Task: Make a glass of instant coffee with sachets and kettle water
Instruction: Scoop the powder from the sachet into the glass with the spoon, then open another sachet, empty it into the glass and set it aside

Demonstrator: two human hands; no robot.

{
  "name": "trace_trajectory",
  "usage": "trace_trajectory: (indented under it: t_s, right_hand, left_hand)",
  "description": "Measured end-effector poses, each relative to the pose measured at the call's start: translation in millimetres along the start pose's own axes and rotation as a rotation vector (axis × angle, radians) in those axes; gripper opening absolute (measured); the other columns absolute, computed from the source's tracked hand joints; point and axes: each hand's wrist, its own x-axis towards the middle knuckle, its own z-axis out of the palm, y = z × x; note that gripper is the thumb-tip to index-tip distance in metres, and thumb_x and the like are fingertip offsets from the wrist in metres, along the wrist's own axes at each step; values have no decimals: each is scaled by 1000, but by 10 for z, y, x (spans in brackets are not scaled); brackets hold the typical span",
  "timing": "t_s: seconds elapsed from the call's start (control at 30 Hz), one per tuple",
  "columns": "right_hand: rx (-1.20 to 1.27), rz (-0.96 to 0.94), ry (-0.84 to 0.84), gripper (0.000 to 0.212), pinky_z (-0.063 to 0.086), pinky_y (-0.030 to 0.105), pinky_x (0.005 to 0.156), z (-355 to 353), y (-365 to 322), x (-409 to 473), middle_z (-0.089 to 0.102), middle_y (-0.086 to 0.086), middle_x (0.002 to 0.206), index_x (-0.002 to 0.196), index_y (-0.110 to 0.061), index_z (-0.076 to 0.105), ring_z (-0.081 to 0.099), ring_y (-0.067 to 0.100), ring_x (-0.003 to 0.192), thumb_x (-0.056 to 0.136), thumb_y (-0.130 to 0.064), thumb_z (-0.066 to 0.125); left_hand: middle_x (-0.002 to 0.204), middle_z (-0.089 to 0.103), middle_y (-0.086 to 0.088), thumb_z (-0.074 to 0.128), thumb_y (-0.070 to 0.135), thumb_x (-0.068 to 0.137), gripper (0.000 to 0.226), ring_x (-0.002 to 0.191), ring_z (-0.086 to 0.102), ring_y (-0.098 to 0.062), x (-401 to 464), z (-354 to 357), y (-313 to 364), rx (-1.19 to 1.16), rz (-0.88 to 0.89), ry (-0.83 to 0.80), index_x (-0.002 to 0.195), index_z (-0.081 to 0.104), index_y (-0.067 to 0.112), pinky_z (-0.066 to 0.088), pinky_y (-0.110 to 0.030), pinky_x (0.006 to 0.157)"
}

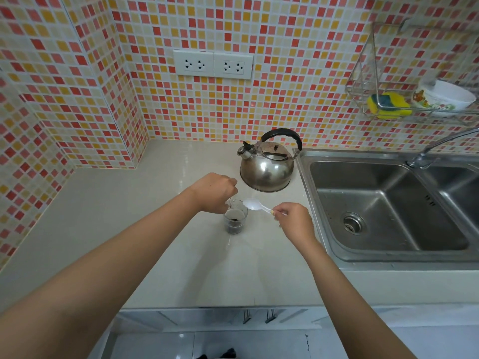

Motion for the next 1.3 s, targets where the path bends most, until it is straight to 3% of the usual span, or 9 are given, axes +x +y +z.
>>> trace_trajectory:
  t_s: [0.2, 0.3, 0.37, 0.5, 0.83, 0.97, 1.03, 1.13, 1.3]
  right_hand:
    - [447, 399, -56, 12, 46, 28, 64, 74, 250, 29, 71, 10, 67, 81, 0, 64, 66, 26, 51, 85, -4, 53]
    - [556, 574, -53, 12, 44, 21, 47, 224, 391, 43, 65, 15, 64, 71, 0, 58, 60, 25, 48, 83, -1, 57]
    - [519, 626, -9, 25, 39, 22, 47, 349, 460, 46, 56, 12, 58, 57, -5, 52, 51, 24, 50, 80, -1, 60]
    - [320, 627, 66, 47, 24, 21, 39, 493, 487, 7, 34, -1, 44, 42, -13, 34, 30, 15, 41, 77, -6, 65]
    - [68, 568, 16, 40, 24, 22, 44, 549, 542, -16, 43, -1, 49, 48, -14, 39, 38, 16, 42, 76, -16, 68]
    - [7, 480, 65, 17, 37, 24, 57, 554, 514, -57, 63, 2, 73, 72, -12, 62, 61, 25, 67, 79, -27, 67]
    - [52, 401, 179, 20, 40, 26, 62, 537, 445, -71, 67, 0, 86, 88, -15, 66, 62, 23, 76, 80, -33, 65]
    - [312, 253, 230, 19, 42, 26, 63, 468, 198, -40, 70, 2, 83, 84, -14, 66, 62, 18, 71, 84, -34, 65]
    - [583, 218, -154, 38, 42, 20, 58, 356, -383, 87, 71, 9, 76, 84, -9, 70, 65, 16, 56, 84, -45, 62]
  left_hand:
    - [89, 57, -3, 56, 35, 81, 28, 74, 56, -21, -19, 29, -16, -25, -16, 20, 95, 67, 13, 35, -29, 54]
    - [87, 57, -2, 56, 36, 80, 26, 72, 53, -20, -32, 52, 0, -31, -16, 29, 92, 66, 15, 34, -28, 54]
    - [85, 56, -1, 56, 35, 79, 25, 71, 54, -20, -44, 84, 15, -38, -21, 31, 89, 65, 15, 32, -27, 53]
    - [83, 56, -1, 54, 34, 76, 23, 73, 57, -22, -78, 133, 26, -53, -25, 41, 85, 64, 15, 30, -26, 53]
    - [87, 58, -1, 54, 36, 78, 27, 78, 59, -22, -121, 159, -3, -90, -45, 48, 93, 65, 16, 35, -26, 55]
    - [91, 61, 0, 53, 38, 78, 35, 81, 61, -21, -130, 170, -6, -116, -64, 57, 103, 67, 18, 44, -29, 58]
    - [92, 61, 1, 52, 40, 79, 37, 81, 61, -21, -136, 178, -8, -136, -68, 88, 105, 67, 19, 49, -30, 60]
    - [98, 63, 1, 52, 43, 79, 44, 85, 63, -20, -126, 194, -7, -186, -63, 160, 114, 65, 20, 54, -32, 64]
    - [102, 66, 2, 55, 45, 78, 58, 89, 65, -20, -121, 258, 36, -336, -107, 292, 130, 58, 20, 50, -29, 62]
